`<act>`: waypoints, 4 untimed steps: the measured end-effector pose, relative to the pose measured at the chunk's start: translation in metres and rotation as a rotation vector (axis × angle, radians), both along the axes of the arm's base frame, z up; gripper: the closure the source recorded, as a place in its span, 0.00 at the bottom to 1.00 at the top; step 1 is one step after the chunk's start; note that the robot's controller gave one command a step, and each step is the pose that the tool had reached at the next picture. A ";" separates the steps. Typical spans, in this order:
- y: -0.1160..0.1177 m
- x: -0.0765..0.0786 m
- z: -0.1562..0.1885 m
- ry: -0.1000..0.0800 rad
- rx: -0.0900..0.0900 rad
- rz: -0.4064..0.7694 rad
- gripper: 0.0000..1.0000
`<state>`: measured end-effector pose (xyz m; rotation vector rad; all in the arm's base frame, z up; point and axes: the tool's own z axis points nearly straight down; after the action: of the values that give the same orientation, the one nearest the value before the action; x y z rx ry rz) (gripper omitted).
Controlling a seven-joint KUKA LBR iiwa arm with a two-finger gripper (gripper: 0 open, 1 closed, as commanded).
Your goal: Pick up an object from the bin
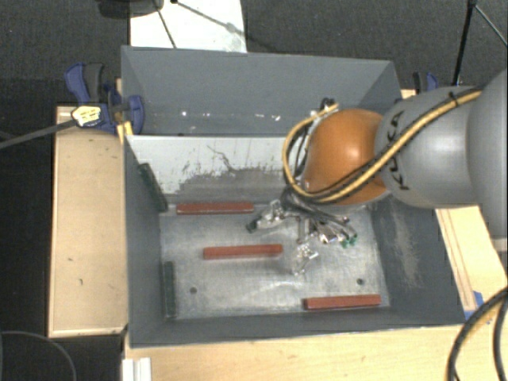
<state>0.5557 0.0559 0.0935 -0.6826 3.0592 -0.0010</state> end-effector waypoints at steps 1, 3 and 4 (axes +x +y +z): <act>0.087 -0.020 -0.019 -0.004 0.007 -0.102 1.00; 0.087 -0.021 -0.015 0.000 0.005 -0.101 1.00; 0.086 -0.022 -0.007 0.004 0.002 -0.101 1.00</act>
Offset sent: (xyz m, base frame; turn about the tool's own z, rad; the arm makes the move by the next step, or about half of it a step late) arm 0.0000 0.0000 0.0000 0.0000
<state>0.5341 0.1419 0.0861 -0.5279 3.0933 0.0024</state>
